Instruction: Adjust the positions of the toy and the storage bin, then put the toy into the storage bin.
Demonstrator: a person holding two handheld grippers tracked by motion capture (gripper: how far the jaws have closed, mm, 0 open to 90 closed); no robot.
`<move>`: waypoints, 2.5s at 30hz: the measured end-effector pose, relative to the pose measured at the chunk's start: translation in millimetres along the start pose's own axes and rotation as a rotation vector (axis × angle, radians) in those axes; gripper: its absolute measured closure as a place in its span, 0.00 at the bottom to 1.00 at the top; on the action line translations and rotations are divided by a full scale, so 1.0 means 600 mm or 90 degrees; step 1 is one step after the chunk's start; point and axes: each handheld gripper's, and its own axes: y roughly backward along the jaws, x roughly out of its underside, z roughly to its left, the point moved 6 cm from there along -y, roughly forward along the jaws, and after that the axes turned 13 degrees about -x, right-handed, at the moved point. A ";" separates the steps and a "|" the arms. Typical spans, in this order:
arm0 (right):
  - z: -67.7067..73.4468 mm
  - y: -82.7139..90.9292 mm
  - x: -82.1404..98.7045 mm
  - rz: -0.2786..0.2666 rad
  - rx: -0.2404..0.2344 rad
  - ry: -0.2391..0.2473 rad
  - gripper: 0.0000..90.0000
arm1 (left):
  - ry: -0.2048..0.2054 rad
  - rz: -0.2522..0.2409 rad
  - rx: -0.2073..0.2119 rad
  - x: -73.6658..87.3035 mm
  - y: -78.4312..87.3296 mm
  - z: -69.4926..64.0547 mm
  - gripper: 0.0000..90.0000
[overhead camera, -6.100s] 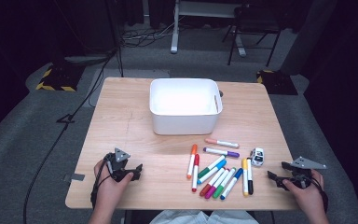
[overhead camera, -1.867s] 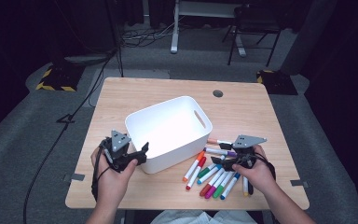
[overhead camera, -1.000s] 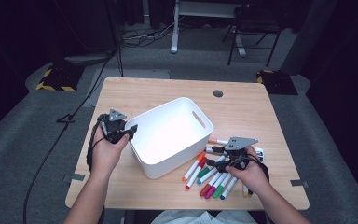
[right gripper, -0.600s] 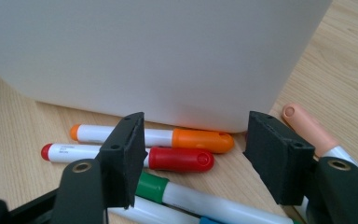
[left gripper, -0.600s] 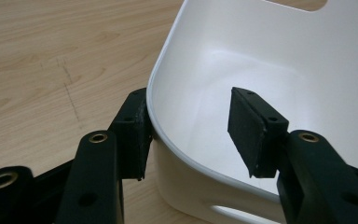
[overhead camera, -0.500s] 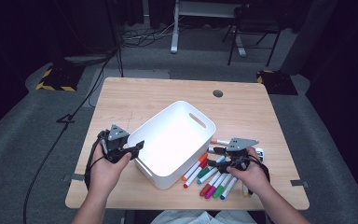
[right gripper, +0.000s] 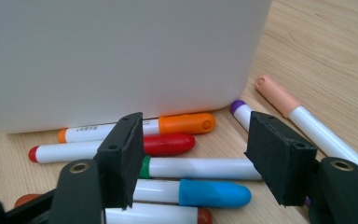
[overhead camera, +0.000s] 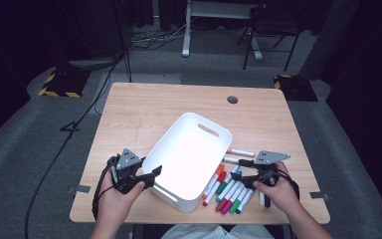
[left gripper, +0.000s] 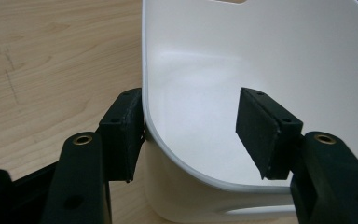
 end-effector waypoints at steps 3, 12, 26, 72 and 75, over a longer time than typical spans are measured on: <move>-0.003 0.009 0.006 0.000 0.006 0.002 0.41 | 0.004 -0.004 0.014 0.008 0.008 -0.013 0.46; 0.001 0.022 0.023 -0.005 0.007 -0.016 0.40 | -0.003 -0.004 0.045 0.019 0.017 -0.041 0.43; 0.001 0.066 0.037 -0.021 0.029 -0.019 0.40 | 0.004 -0.029 0.075 0.024 0.027 -0.043 0.32; -0.126 0.020 -0.002 0.094 0.079 0.000 0.48 | -0.045 0.105 -0.133 0.178 -0.067 0.161 0.21; -0.133 0.011 -0.001 0.111 0.080 -0.002 0.49 | -0.037 0.106 -0.130 0.178 -0.068 0.161 0.21</move>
